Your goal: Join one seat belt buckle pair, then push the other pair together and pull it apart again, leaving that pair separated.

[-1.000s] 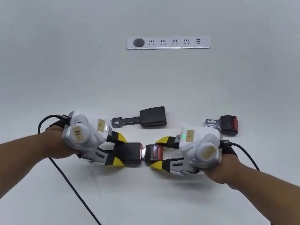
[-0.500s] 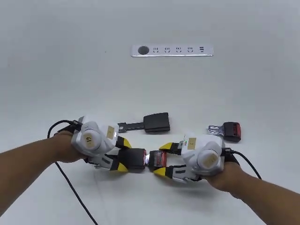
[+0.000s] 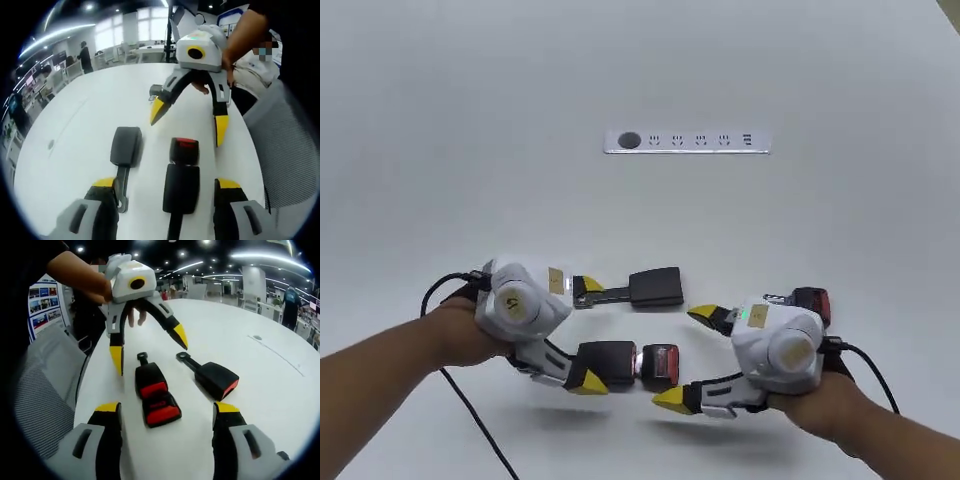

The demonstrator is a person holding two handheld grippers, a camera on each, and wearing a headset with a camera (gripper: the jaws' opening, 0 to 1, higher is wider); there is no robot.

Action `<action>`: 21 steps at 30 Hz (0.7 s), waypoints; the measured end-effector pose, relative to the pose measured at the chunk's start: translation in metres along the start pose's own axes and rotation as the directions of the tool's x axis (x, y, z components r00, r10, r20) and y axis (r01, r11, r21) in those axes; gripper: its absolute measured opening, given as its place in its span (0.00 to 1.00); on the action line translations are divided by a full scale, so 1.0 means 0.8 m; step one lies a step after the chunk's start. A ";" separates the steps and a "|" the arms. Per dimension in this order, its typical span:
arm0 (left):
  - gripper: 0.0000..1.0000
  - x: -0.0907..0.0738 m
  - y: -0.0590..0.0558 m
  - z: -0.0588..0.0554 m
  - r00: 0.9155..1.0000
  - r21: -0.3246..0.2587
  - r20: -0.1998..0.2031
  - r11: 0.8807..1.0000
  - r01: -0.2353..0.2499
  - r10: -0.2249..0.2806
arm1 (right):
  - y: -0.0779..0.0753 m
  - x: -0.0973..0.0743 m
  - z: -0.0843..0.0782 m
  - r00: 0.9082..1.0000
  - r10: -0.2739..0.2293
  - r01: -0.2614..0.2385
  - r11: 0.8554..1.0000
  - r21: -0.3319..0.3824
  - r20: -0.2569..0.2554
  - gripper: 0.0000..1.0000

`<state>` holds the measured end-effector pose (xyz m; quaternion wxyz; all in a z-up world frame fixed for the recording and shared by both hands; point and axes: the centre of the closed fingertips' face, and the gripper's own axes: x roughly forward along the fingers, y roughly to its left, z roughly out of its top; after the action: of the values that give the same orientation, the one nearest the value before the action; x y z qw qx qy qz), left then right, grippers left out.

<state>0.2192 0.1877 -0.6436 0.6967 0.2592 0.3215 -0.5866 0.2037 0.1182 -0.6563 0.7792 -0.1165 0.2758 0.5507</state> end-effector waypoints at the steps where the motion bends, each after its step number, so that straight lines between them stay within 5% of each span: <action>1: 0.80 -0.002 0.000 0.000 1.000 -0.002 0.001 1.000 -0.002 0.002 | -0.001 -0.002 0.001 1.000 -0.003 0.003 1.000 -0.002 0.006 0.75; 8: 0.79 -0.015 -0.004 0.003 1.000 0.004 -0.012 1.000 -0.018 0.019 | -0.020 -0.045 0.010 0.997 -0.052 0.053 0.998 -0.023 0.054 0.80; 21: 0.75 -0.039 0.030 0.037 0.997 0.038 -0.031 0.997 -0.070 0.071 | -0.100 -0.136 -0.019 0.987 -0.157 0.156 0.987 0.029 0.030 0.77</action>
<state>0.2435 0.1900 -0.6012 0.7067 0.2926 0.3124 -0.5634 0.2465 -0.0048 -0.6179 0.8260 -0.1185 0.2605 0.4857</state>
